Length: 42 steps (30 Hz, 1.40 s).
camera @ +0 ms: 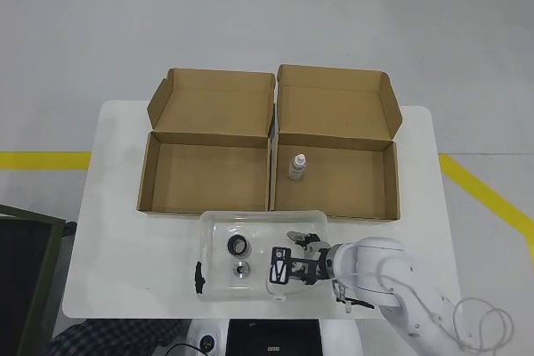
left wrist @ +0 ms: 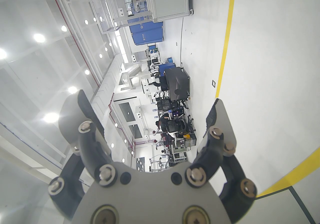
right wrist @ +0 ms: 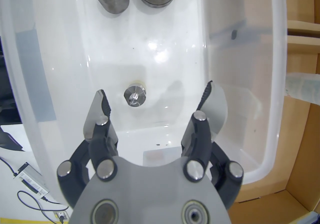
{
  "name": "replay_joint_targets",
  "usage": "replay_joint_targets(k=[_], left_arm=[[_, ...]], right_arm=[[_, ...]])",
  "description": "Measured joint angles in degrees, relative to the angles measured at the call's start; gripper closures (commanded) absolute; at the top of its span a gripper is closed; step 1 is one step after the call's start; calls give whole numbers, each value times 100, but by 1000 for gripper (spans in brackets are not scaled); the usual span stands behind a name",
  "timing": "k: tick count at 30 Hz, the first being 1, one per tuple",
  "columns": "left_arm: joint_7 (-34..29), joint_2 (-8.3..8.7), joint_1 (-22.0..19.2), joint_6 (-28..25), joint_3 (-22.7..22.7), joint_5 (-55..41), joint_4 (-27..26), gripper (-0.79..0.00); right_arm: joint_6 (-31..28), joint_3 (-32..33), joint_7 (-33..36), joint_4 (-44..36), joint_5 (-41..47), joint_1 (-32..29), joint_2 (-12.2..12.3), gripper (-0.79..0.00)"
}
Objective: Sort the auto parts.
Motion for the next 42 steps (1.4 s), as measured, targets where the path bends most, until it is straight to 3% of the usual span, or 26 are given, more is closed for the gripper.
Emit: replay_joint_targets(k=[6,11,17,20,24,34,42], left_arm=[[0,0,0,0,0,0,0,-785],[0,0,0,0,0,0,0,-785],[0,0,0,0,0,0,0,-785],[0,0,0,0,0,0,0,-785],[0,0,0,0,0,0,0,-785],[0,0,0,0,0,0,0,-785],[0,0,0,0,0,0,0,-785]], right_arm=[[40,-156,12,205,16,109,-6,-566],[51,-295,79,318,43,198,-11,-400],[97,-459,124,387,69,295,3,-329],[112,-534,140,402,98,339,16,-234],[136,-621,163,387,131,398,38,-12],[197,-624,149,279,305,462,94,0],[245,-435,-447,283,441,391,136,0]])
